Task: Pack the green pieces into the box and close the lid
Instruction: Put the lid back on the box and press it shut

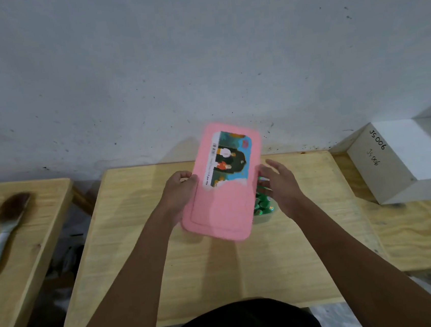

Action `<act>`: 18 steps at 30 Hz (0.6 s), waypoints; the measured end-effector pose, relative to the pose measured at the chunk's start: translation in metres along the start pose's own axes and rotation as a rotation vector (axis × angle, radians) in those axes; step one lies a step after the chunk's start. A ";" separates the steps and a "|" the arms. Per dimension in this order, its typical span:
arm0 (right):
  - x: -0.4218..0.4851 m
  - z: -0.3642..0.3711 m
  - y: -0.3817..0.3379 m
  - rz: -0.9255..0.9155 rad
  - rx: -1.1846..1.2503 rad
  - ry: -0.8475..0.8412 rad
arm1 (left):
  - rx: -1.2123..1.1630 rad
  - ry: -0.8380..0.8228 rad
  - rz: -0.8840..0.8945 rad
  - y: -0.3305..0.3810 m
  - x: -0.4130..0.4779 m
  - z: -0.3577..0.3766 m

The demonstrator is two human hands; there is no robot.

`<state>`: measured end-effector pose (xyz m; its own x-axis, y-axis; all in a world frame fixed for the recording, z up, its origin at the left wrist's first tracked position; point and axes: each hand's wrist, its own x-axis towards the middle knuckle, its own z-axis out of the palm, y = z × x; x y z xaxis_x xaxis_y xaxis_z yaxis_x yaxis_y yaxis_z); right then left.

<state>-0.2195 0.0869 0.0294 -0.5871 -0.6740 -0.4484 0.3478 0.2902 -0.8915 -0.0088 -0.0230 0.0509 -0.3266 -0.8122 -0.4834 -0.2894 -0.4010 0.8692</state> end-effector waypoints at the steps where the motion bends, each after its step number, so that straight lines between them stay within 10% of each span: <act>1: -0.003 0.001 0.001 0.011 -0.028 -0.061 | -0.071 -0.021 -0.024 -0.001 0.000 0.003; 18: 0.023 -0.023 -0.050 -0.335 -1.054 -0.389 | -0.100 -0.256 -0.069 -0.017 0.012 -0.037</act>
<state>-0.2672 0.0720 0.0622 -0.2077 -0.9329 -0.2940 -0.6668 0.3550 -0.6553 0.0257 -0.0420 0.0342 -0.5297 -0.6532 -0.5410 -0.2327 -0.5015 0.8333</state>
